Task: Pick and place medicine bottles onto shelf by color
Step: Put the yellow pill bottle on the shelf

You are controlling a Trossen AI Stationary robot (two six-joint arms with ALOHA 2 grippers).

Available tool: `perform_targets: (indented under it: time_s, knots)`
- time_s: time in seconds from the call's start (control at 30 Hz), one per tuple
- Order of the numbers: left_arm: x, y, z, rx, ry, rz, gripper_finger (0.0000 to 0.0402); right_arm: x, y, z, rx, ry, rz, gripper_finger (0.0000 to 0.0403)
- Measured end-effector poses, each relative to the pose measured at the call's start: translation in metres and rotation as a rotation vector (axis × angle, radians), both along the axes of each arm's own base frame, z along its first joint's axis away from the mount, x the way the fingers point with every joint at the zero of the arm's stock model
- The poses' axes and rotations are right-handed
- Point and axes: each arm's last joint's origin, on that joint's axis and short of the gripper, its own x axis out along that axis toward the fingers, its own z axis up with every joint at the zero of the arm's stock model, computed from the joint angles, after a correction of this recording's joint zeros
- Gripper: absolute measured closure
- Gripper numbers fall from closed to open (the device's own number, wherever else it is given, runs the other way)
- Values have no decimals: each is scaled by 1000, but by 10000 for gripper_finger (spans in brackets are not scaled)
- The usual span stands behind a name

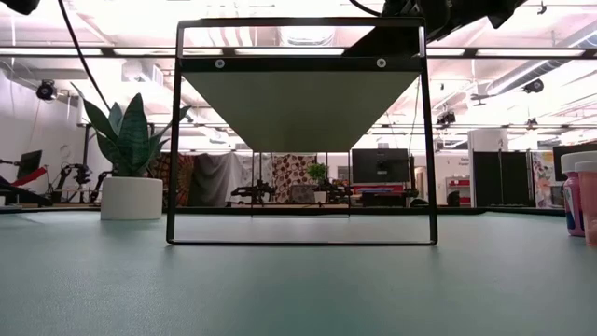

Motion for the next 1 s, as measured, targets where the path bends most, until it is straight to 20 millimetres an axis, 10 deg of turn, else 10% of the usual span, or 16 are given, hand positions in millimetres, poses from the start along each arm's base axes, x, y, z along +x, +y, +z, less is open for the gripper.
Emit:
perform_targets:
  time_s: [0.3,1.0]
  knots:
    - [3,-1,6,1,-56,113,196,0,0,0,0,0,0,394]
    - [25,17,105,0,-402,53,190,0,0,0,0,-1,-1,394]
